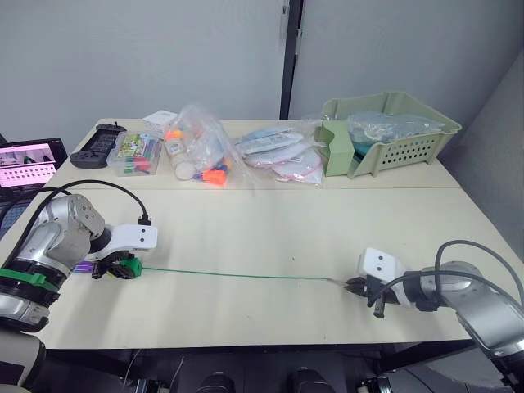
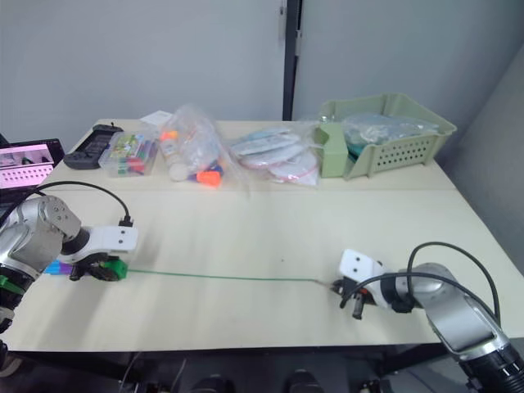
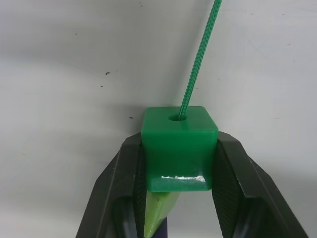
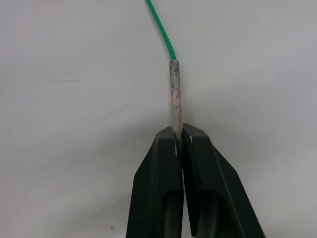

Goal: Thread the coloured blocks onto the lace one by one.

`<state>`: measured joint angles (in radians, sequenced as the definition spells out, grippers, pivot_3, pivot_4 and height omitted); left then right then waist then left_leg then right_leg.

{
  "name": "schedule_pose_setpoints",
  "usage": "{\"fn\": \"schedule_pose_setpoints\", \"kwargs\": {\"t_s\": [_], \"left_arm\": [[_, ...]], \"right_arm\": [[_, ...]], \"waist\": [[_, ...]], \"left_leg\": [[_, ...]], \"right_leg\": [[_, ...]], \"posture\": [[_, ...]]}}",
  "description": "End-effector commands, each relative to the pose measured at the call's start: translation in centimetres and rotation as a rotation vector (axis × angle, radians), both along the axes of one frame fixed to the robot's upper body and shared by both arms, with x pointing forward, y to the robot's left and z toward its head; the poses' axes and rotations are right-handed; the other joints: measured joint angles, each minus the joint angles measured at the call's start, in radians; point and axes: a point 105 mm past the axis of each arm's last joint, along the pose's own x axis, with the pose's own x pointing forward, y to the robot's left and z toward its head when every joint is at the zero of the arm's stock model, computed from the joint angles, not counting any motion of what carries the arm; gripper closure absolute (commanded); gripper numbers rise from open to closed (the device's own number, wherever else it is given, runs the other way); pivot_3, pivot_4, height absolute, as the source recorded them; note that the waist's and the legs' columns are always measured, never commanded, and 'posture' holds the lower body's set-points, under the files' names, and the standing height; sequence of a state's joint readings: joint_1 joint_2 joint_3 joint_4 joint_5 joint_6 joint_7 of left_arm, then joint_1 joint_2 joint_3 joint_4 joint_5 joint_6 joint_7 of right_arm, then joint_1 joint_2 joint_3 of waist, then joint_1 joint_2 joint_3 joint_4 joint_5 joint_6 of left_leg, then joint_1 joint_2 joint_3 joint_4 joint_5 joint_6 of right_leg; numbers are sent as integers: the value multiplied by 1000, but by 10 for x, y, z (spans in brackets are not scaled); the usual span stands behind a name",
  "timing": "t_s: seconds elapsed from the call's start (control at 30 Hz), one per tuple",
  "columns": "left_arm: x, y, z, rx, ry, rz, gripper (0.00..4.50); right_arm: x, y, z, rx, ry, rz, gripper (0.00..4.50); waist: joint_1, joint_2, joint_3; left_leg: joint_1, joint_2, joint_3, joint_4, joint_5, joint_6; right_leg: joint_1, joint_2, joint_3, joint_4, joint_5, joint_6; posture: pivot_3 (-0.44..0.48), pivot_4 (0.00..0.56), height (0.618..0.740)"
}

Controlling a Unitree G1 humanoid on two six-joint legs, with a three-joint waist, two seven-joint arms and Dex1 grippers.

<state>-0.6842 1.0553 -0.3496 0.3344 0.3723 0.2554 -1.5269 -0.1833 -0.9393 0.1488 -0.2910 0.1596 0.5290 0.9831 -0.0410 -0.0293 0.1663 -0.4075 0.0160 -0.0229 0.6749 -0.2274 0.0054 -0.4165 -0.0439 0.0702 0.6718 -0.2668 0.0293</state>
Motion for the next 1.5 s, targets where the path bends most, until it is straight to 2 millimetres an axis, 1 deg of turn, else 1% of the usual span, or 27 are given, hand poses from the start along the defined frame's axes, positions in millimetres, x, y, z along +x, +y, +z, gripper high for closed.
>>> {"fn": "schedule_pose_setpoints", "kwargs": {"t_s": [0.03, 0.1, 0.17, 0.2, 0.23, 0.3, 0.33, 0.37, 0.4, 0.43, 0.47, 0.5, 0.57, 0.63, 0.73, 0.8, 0.83, 0.87, 0.93, 0.97, 1.0, 1.07, 1.17, 1.2, 1.3, 1.37, 1.5], "left_arm": [[-1, 1, -5, -20, -6, -9, 3285], [1, -3, 0, -55, -23, -16, 2265], [3, -5, 5, -78, -37, -23, 1657], [6, -5, 10, -88, -62, -17, 1313], [7, -3, 17, -85, -85, -12, 959], [4, 0, 38, -127, -114, 12, 247], [1, 1, 49, -163, -127, 24, 7], [-1, 0, 58, -203, -143, 34, 0], [-3, 1, 65, -242, -162, 52, 0], [-5, 1, 70, -268, -174, 63, 0], [-6, 2, 75, -297, -187, 76, 0], [-9, 4, 79, -328, -199, 94, 0], [-17, 16, 100, -559, -308, 215, 0], [-27, 28, 105, -703, -389, 292, 0], [-39, 37, 97, -774, -473, 314, 0], [-46, 60, 84, -788, -624, 367, 0], [-52, 71, 76, -851, -607, 461, 0], [-57, 83, 76, -948, -652, 538, 0], [-68, 97, 75, -1061, -691, 619, 0], [-72, 101, 74, -1076, -711, 630, 0], [-77, 103, 68, -1071, -703, 644, 0], [-88, 109, 51, -1041, -693, 685, 0], [-99, 114, 30, -1018, -672, 731, 0], [-102, 115, 25, -1012, -669, 740, 0], [-114, 120, 4, -955, -638, 790, 0], [-117, 122, -1, -930, -646, 784, 0], [-114, 118, -2, -937, -650, 774, 0]], "right_arm": [[8, -10, -2, -20, -21, -67, 4500], [10, -9, 5, 7, -51, -65, 3817], [10, -8, 10, 27, -73, -62, 3187], [12, -8, 16, 47, -95, -69, 2861], [12, -9, 23, 73, -107, -76, 2496], [11, -12, 41, 123, -144, -92, 1734], [9, -14, 50, 153, -161, -100, 1484], [7, -16, 57, 180, -175, -110, 1134], [5, -17, 63, 209, -183, -119, 786], [3, -18, 67, 228, -187, -125, 371], [0, -18, 70, 250, -188, -130, 87], [-3, -19, 74, 277, -189, -137, 39], [-13, -23, 83, 379, -185, -182, 39], [-21, -26, 85, 436, -179, -219, 39], [-25, -29, 86, 477, -184, -266, 39], [-29, -38, 81, 497, -185, -332, 39], [-30, -43, 79, 510, -191, -365, 39], [-32, -49, 76, 530, -193, -407, 39], [-38, -58, 70, 544, -187, -458, 39], [-40, -60, 67, 546, -183, -471, 39], [-44, -63, 64, 565, -176, -491, 39], [-52, -72, 57, 582, -177, -535, 39], [-62, -82, 48, 585, -164, -577, 39], [-65, -85, 46, 583, -161, -589, 39], [-73, -101, 35, 576, -146, -653, 39], [-75, -105, 30, 573, -143, -669, 39], [-75, -106, 27, 578, -143, -669, 39]], "waist": [[0, 0, 0], [0, 0, 0], [1, 0, 0], [2, 0, 0], [2, 0, 0], [3, 0, 0], [3, -1, 1], [3, -1, 1], [3, -1, 1], [2, -1, 1], [2, -1, 1], [2, -1, 1], [1, -1, 1], [-5, -1, 1], [-3, -1, 1], [1, -1, 1], [4, -1, 1], [7, -2, 1], [13, -3, 1], [15, -4, 1], [18, -4, 1], [22, -3, 1], [27, -3, 1], [27, -3, 1], [25, -5, -1], [26, -6, -1], [27, -5, -1]], "left_leg": [[1, 0, 0, 0, 0, 0], [4, 0, 0, 0, 0, 0], [4, 0, 0, 0, 0, 0], [4, 0, 0, 1, 0, 0], [3, 0, 0, 1, 0, 0], [0, 0, -1, 1, 0, 0], [-2, 0, -1, 1, 0, 0], [-7, 0, -1, 2, 0, 0], [-9, 0, -2, 2, 0, 0], [-9, 0, -2, 2, 0, 0], [-8, 0, -2, 2, 0, 0], [-8, 0, -2, 2, 0, 0], [-7, 0, -2, 1, 0, 0], [-7, 1, -2, 0, 0, 1], [-4, 3, -3, 0, -1, 2], [-2, 3, -3, 0, -1, 1], [0, 3, -3, 0, -1, 1], [1, 3, -3, 0, -1, 1], [1, 3, -2, 0, -1, 1], [1, 3, -2, 0, -1, 1], [1, 3, -2, 0, -1, 1], [3, 3, -2, 0, -1, 1], [16, 1, -1, -10, -1, 1], [17, 0, 0, -12, -1, 1], [17, 0, 0, -12, -1, 1], [17, 0, 0, -12, -1, 1], [17, 0, 0, -13, -1, 1]], "right_leg": [[1, 0, 0, 0, 0, 0], [4, 0, 0, -1, 0, 0], [6, 0, -1, -1, 0, 0], [5, 0, -1, -1, 0, 0], [5, 0, -1, -1, 0, 0], [2, 0, -1, -1, 0, 0], [0, 0, -1, -1, 0, 0], [-5, 0, -1, 1, 0, 0], [-7, 0, -1, 1, 0, 0], [-7, 0, -2, 2, 0, 0], [-6, 0, -2, 2, 0, 0], [-6, 0, -2, 2, 0, 0], [-5, 0, -2, 2, 0, 0], [-6, 0, -2, 1, 0, 0], [-5, -1, -1, 1, 0, 0], [-3, -2, -1, 0, 0, 0], [-1, -3, 0, 0, 0, 0], [0, -3, -1, 0, 0, 0], [1, -3, -2, -1, 0, 0], [1, -3, -2, -1, 0, 0], [1, -3, -2, -2, 0, 0], [5, -4, -2, -5, 0, 0], [14, -11, -2, -9, -1, 1], [15, -14, -1, -9, -2, 2], [15, -14, -1, -11, -2, 2], [15, -15, -1, -12, -2, 2], [15, -16, -1, -13, -2, 2]], "posture": [[0, 150, 740], [0, 150, 740], [0, 150, 740], [0, 150, 740], [0, 150, 740], [0, 150, 740], [0, 150, 740], [0, 150, 740], [0, 150, 740], [0, 150, 740], [0, 150, 740], [0, 150, 740], [0, 150, 740], [0, 150, 740], [0, 150, 740], [0, 150, 740], [0, 150, 740], [0, 150, 740], [0, 150, 740], [0, 150, 740], [0, 150, 740], [0, 150, 740], [0, 150, 740], [0, 150, 740], [0, 150, 740], [0, 150, 740], [0, 150, 740]]}}
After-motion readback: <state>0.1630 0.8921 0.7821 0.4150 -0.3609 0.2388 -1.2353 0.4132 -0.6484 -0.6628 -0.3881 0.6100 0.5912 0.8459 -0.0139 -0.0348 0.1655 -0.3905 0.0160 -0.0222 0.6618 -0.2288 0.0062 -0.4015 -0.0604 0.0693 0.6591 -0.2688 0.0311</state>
